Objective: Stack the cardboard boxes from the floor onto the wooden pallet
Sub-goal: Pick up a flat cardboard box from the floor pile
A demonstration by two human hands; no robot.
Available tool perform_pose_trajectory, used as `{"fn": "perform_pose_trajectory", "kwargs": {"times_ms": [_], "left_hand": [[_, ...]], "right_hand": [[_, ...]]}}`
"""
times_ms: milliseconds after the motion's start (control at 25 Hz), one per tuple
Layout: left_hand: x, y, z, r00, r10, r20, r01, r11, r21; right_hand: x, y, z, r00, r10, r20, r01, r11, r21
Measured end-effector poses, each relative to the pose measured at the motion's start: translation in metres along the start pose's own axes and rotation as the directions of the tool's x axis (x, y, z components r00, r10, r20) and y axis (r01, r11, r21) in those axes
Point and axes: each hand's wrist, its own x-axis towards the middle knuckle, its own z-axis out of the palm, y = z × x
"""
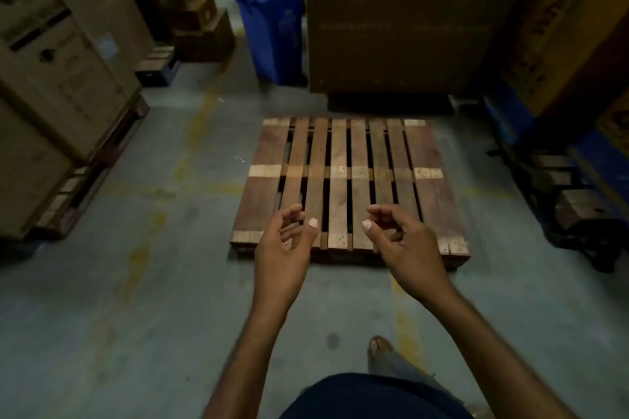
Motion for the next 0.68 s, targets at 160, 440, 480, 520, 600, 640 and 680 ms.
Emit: {"fn": "perform_pose_trajectory", "kwargs": {"times_ms": [160, 440, 480, 520, 600, 640, 680], "left_hand": [[-0.001, -0.018, 0.021, 0.968, -0.243, -0.068, 0.224, 0.952, -0.206], [-0.003, -0.034, 0.071, 0.774, -0.525, -0.354, 0.332, 0.813, -0.479], [-0.008, -0.033, 0.080, 0.741, -0.540, -0.399, 0.319, 0.806, -0.499], [-0.014, -0.033, 0.086, 0.707, -0.555, -0.438, 0.303, 0.798, -0.522], [-0.030, -0.031, 0.098, 0.641, -0.580, -0.503, 0.266, 0.782, -0.563], [-0.040, -0.031, 0.103, 0.612, -0.584, -0.533, 0.248, 0.782, -0.573], [-0.052, -0.032, 0.108, 0.582, -0.586, -0.564, 0.231, 0.784, -0.576]], "right_hand": [[0.022, 0.025, 0.009, 0.950, 0.215, 0.226, -0.264, 0.939, 0.219], [0.096, 0.072, 0.007, 0.679, 0.357, 0.641, -0.584, 0.792, 0.177], [0.103, 0.076, 0.007, 0.649, 0.337, 0.682, -0.579, 0.800, 0.156], [0.108, 0.078, 0.007, 0.618, 0.329, 0.714, -0.579, 0.804, 0.131], [0.111, 0.076, 0.011, 0.556, 0.337, 0.760, -0.588, 0.806, 0.072], [0.109, 0.073, 0.015, 0.526, 0.334, 0.782, -0.571, 0.820, 0.033], [0.104, 0.070, 0.019, 0.493, 0.318, 0.810, -0.529, 0.849, -0.012]]}}
